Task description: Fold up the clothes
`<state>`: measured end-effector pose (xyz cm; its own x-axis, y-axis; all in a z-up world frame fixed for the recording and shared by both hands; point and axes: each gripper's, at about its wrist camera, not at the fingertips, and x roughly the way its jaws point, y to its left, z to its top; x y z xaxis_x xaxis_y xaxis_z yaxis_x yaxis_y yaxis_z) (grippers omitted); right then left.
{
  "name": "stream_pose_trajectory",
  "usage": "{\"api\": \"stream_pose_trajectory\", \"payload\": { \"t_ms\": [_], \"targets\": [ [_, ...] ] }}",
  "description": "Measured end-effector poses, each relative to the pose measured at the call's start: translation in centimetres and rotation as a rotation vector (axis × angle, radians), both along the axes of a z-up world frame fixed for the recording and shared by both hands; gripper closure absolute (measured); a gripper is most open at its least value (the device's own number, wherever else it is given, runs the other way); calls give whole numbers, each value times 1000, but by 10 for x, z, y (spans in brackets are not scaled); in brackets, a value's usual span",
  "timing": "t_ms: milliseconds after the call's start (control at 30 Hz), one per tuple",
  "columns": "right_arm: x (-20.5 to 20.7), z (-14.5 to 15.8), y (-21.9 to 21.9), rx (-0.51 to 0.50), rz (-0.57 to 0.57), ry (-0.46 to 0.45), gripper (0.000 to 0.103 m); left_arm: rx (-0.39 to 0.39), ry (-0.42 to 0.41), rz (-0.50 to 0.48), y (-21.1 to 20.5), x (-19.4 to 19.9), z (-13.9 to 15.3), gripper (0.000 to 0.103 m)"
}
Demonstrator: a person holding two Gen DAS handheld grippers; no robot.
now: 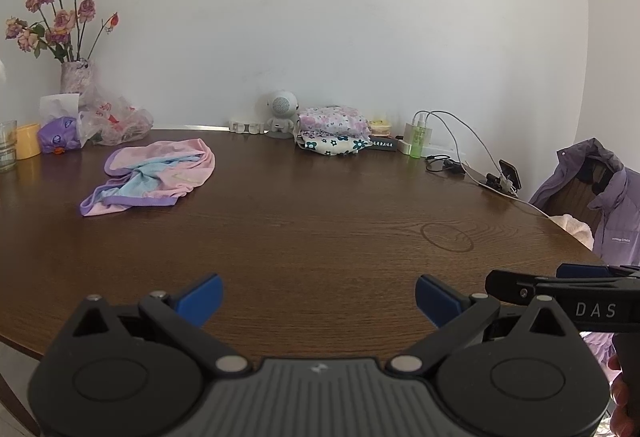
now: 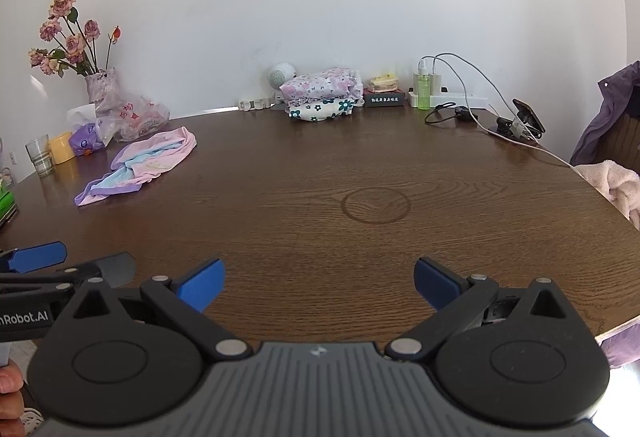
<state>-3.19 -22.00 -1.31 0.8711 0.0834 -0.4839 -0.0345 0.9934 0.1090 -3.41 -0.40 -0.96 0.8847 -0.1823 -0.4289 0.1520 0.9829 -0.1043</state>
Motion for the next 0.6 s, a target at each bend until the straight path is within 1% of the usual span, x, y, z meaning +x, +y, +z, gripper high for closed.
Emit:
{"api": "stream_pose_trajectory", "payload": {
  "t_ms": [600],
  "targets": [
    [-3, 0, -1, 8, 12, 0, 0, 6, 5, 8, 1, 0, 0, 0]
  ]
}}
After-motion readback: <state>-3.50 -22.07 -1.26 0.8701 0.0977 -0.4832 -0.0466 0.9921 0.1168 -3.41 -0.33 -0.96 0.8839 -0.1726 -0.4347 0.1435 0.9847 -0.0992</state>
